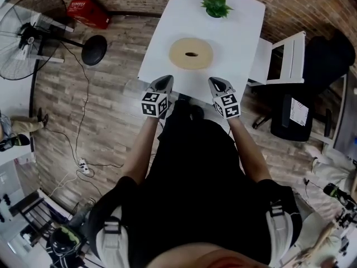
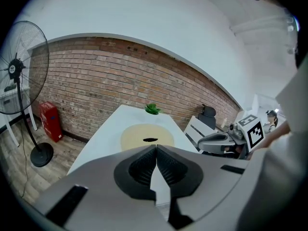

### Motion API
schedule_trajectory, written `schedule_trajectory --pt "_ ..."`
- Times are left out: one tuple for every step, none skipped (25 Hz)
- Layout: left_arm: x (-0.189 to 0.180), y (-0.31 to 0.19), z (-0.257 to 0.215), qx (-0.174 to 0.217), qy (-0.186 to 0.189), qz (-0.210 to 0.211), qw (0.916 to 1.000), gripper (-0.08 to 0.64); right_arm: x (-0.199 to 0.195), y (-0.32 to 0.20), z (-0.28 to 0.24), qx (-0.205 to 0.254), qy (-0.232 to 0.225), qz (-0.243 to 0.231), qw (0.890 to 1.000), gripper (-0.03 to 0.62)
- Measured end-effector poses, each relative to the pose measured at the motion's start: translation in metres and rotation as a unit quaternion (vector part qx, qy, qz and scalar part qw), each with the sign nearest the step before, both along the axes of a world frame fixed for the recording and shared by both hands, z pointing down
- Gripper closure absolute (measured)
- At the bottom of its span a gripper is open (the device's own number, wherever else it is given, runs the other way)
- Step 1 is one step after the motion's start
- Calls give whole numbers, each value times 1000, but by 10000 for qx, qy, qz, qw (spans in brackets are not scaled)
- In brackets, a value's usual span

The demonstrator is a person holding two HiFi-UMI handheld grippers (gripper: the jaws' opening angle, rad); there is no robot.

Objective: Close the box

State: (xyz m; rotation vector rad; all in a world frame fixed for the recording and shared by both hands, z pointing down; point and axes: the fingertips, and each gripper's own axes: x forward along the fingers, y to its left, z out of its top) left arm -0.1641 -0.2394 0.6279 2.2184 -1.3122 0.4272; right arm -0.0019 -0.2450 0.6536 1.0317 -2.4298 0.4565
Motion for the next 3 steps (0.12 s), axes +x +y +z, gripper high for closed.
schedule_trajectory --pt "0 2 1 -8 3 -14 10000 538 1 2 1 -5 -2 -2 10000 595" --pt "1 5 1 -12 9 -28 10000 538 2 4 1 -10 -6 -3 10000 595" --pt "1 7 2 -16 16 -43 10000 538 3 6 2 -14 -10 -4 10000 595"
